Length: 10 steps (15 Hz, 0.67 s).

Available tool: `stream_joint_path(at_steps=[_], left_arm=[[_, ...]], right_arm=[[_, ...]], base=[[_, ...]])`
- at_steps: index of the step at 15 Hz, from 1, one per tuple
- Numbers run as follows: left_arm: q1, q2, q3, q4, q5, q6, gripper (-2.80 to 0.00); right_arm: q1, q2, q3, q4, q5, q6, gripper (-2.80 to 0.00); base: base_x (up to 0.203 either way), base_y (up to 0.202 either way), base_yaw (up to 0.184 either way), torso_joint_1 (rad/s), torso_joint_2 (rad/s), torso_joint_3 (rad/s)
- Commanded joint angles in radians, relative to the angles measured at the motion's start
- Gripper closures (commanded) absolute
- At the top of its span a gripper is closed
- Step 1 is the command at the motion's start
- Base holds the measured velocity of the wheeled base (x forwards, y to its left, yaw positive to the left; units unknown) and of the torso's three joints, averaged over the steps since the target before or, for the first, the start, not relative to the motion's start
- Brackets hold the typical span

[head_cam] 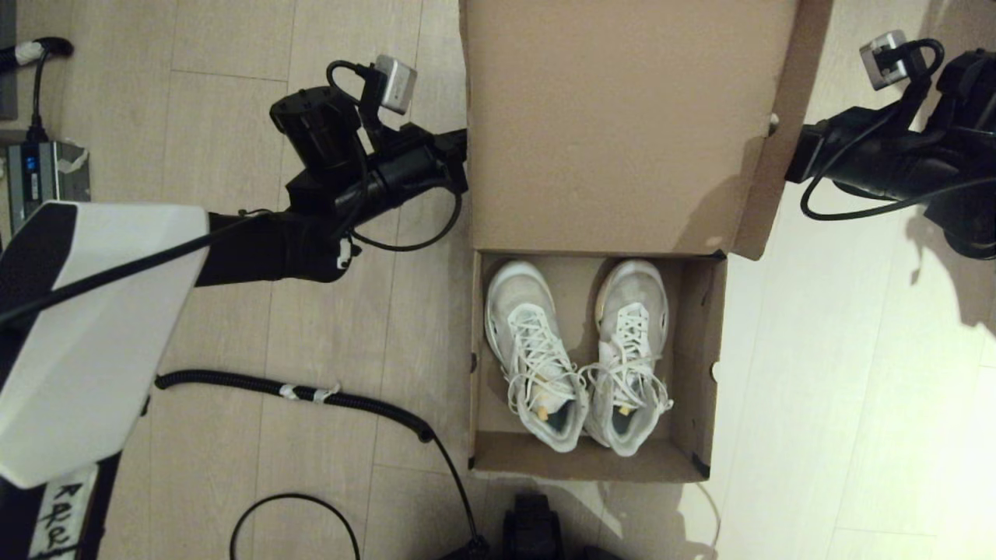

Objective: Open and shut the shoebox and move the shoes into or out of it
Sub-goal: Close the shoe box

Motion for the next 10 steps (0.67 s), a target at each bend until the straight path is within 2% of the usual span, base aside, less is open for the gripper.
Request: stream_joint_path(at_steps=[1, 4, 10], left_arm=[[-0.023, -0.054, 0.002, 0.011, 0.0, -0.004, 0.0], [-0.032, -0.101, 0.014, 0.045, 0.016, -0.004, 0.0], [-0.029, -0.172, 0.1, 0.074, 0.021, -0.004, 0.0]], right_arm=[[-0.001, -0.05, 0.0, 0.013, -0.004, -0.001, 0.0], [-0.014, -0.106, 0.001, 0.054, -0.019, 0.02, 0.0], [-0.102, -0.218, 0.017, 0.166, -0.02, 0.025, 0.0]], base=[[0.0, 0.0, 0.0, 0.0, 0.0, 0.0], [0.0, 0.0, 0.0, 0.0, 0.0, 0.0], [0.0, 0.0, 0.0, 0.0, 0.0, 0.0]])
